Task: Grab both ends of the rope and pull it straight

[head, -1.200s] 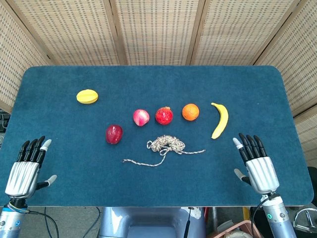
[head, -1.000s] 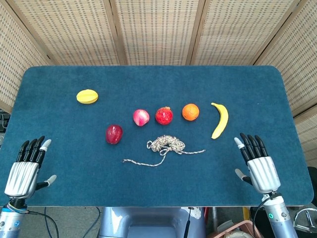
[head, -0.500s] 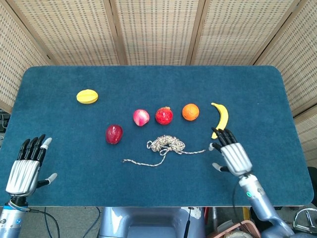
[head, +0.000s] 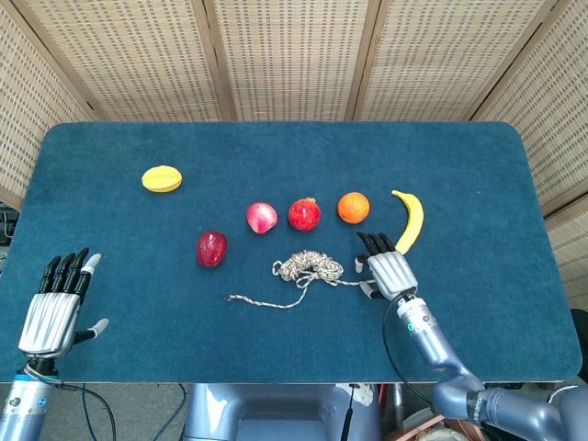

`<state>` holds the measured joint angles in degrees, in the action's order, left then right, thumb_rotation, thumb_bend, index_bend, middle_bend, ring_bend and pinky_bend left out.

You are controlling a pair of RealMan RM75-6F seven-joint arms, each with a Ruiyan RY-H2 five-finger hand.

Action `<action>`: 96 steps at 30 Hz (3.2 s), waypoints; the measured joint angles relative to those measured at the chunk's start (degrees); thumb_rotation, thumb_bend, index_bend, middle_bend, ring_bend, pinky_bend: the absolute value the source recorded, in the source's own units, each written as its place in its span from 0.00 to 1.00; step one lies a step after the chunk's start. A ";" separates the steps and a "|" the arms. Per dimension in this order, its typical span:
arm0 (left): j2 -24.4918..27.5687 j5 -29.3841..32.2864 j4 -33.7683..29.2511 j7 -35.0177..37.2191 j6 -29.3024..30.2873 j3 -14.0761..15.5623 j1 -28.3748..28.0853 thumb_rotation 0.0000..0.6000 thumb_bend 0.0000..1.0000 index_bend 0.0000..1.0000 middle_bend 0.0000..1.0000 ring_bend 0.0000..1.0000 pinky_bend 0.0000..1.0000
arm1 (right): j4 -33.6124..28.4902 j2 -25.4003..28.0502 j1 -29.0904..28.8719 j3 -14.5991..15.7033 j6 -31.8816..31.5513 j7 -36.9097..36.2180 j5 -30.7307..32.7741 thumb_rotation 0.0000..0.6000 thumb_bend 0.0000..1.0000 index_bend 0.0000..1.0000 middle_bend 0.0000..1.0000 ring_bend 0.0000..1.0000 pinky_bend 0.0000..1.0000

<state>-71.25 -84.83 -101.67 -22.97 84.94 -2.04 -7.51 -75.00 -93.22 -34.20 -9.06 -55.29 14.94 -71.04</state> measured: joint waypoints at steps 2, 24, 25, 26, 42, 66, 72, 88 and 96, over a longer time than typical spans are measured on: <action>-0.19 0.11 -0.02 -0.31 -0.14 -0.08 -0.10 1.00 0.00 0.00 0.00 0.00 0.00 | 1.05 -0.75 -0.43 0.10 0.71 0.47 0.46 1.00 0.33 0.48 0.00 0.00 0.00; -1.18 1.02 0.43 -1.51 -0.83 -0.41 -0.47 1.00 0.00 0.00 0.00 0.00 0.00 | 3.02 -1.78 -2.03 0.32 4.01 5.66 5.93 1.00 0.43 0.52 0.00 0.00 0.00; -1.19 1.03 0.44 -1.54 -0.85 -0.41 -0.48 1.00 0.00 0.00 0.00 0.00 0.00 | 2.70 -1.56 -2.02 0.34 3.95 5.97 6.08 1.00 0.43 0.52 0.00 0.00 0.00; -1.20 1.03 0.44 -1.57 -0.86 -0.40 -0.49 1.00 0.00 0.00 0.00 0.00 0.00 | 2.27 -1.27 -2.00 0.35 3.80 6.37 6.26 1.00 0.43 0.52 0.00 0.00 0.00; -1.30 0.78 0.35 -1.66 -0.81 -0.27 -0.50 1.00 0.00 0.00 0.00 0.00 0.00 | 1.41 -0.68 -2.08 1.02 3.36 8.22 7.88 1.00 0.43 0.52 0.00 0.00 0.00; -1.63 0.90 0.60 -2.00 -1.25 -0.18 -0.70 1.00 0.00 0.00 0.00 0.00 0.00 | 5.25 -3.19 -2.01 1.89 2.04 5.41 5.85 1.00 0.43 0.68 0.00 0.00 0.00; -2.01 0.75 0.85 -2.57 -1.77 0.05 -0.95 1.00 0.00 0.00 0.00 0.00 0.00 | 5.07 -3.13 -1.28 2.03 0.26 3.83 4.02 1.00 0.43 0.72 0.00 0.00 0.00; -6.16 -0.49 4.34 -4.31 -8.37 -0.30 -5.87 1.00 0.03 0.16 0.00 0.00 0.00 | 4.28 -2.86 1.48 2.70 -4.66 3.03 0.86 1.00 0.43 0.73 0.00 0.00 0.00; -9.25 0.71 8.56 -2.08 -18.10 -1.48 -12.31 1.00 0.15 0.38 0.00 0.00 0.00 | 4.19 -2.95 1.67 2.51 -4.89 3.68 0.42 1.00 0.43 0.73 0.00 0.00 0.00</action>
<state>-80.50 -84.13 -93.11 -25.05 66.84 -3.52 -19.82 -70.81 -96.16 -32.53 -6.54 -60.18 18.62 -70.62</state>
